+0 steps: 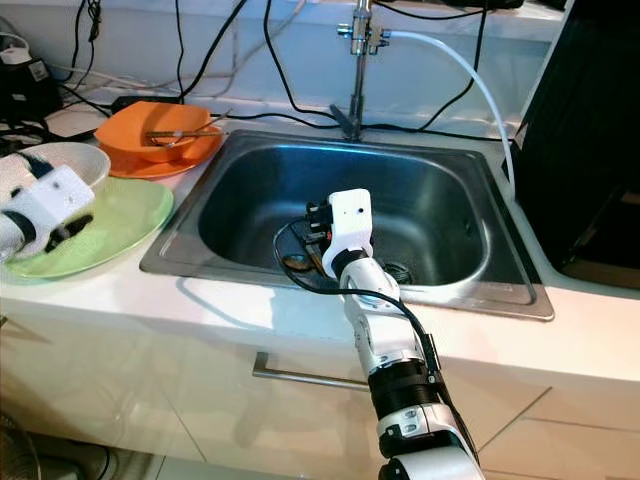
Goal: Kitchen organization
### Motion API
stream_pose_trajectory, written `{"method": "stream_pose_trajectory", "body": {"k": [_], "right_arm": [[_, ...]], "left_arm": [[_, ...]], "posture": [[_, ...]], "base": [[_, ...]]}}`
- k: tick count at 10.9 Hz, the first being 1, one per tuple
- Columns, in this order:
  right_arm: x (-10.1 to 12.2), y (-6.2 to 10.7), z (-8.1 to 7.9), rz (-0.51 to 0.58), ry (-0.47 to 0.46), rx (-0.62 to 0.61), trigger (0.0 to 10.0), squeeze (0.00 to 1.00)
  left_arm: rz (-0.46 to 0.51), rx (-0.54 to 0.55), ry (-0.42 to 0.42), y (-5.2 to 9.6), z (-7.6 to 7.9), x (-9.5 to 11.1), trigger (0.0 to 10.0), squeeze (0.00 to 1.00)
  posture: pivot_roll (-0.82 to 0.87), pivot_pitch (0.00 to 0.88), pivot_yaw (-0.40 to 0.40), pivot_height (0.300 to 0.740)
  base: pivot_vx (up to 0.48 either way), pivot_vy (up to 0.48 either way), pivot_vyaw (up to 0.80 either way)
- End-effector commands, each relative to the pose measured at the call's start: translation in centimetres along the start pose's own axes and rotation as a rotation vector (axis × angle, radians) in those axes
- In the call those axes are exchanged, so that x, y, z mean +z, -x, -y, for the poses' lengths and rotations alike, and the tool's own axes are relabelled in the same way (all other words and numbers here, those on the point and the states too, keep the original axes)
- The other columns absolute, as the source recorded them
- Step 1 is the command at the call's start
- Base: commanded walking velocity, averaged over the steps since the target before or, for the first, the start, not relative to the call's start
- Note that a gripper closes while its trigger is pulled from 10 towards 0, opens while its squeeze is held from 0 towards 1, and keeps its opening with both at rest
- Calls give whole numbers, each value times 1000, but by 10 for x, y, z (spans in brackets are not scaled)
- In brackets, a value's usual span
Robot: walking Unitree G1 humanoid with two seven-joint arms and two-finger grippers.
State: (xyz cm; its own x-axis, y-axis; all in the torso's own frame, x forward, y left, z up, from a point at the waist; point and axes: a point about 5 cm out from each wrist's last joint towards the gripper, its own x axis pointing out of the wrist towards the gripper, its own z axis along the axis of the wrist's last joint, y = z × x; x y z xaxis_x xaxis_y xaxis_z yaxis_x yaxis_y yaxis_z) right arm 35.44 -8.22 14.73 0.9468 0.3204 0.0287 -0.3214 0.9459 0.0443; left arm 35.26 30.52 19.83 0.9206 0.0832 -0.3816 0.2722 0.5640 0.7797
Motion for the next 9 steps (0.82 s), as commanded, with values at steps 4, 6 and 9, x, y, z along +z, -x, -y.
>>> {"method": "stream_pose_trajectory", "body": {"k": [4,6,9], "right_arm": [[1,1,1,-2,4,-4,10000,0],[1,1,1,-2,5,-4,10000,0],[0,0,0,-5,4,-5,10000,0]], "left_arm": [[-14,-59,-29,-5,12,3,0,0],[-15,-38,-55,-6,11,5,0,0],[-17,14,-99,-5,5,9,0,0]], "posture": [[228,5,24,740],[227,3,26,740],[229,3,25,740]], "base": [[0,0,0],[0,0,0],[0,0,0]]}}
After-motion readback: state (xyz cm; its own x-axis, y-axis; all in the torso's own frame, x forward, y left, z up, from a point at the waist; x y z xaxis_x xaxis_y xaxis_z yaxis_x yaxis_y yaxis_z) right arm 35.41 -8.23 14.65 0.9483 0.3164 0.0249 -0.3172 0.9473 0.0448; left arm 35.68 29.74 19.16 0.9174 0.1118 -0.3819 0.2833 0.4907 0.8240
